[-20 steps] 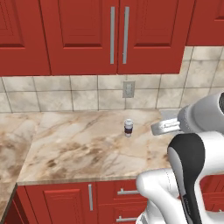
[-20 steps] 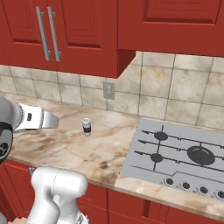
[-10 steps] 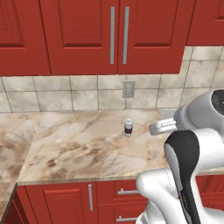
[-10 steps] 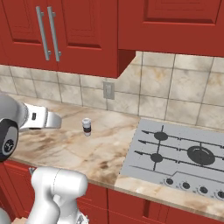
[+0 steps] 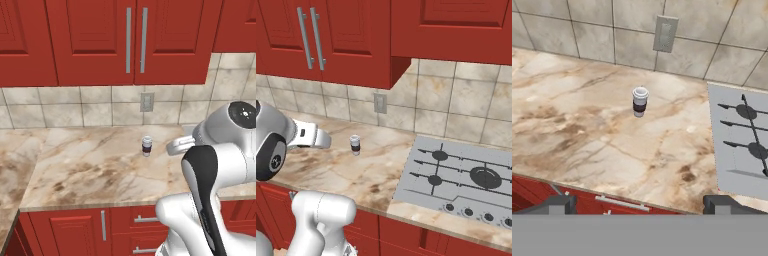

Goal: Move the drinks to the dining counter.

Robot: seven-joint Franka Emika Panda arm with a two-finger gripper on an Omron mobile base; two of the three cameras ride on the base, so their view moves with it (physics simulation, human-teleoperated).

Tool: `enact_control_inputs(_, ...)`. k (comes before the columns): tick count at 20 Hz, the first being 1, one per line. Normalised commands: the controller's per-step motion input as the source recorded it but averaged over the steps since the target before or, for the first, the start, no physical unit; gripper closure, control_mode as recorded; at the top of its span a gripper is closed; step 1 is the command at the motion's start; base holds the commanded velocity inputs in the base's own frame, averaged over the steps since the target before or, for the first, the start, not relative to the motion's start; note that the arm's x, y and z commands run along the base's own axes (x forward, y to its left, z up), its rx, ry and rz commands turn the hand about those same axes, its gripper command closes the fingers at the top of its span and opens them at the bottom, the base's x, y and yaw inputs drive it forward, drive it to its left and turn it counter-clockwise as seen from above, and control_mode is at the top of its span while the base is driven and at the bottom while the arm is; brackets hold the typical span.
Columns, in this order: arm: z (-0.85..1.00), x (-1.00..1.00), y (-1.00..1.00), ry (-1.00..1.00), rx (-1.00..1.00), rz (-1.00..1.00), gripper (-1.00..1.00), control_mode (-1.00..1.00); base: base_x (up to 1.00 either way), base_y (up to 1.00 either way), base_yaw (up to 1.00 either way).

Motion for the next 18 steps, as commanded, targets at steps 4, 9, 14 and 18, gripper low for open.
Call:
enact_control_inputs(4,-0.18,0.19,0.00,0.06,0.00,0.00,-1.00,-1.00,0.00,0.00,0.00)
enact_control_inputs(9,-0.19,0.22,0.00,0.04,0.00,0.00,-1.00,-1.00,0.00,0.00,0.00)
enact_control_inputs(14,-0.20,0.22,0.00,0.00,0.00,0.00,-1.00,-1.00,0.00,0.00,0.00)
enact_control_inputs(18,-0.17,0.15,0.00,0.00,0.00,0.00,-1.00,-1.00,0.00,0.00,0.00)
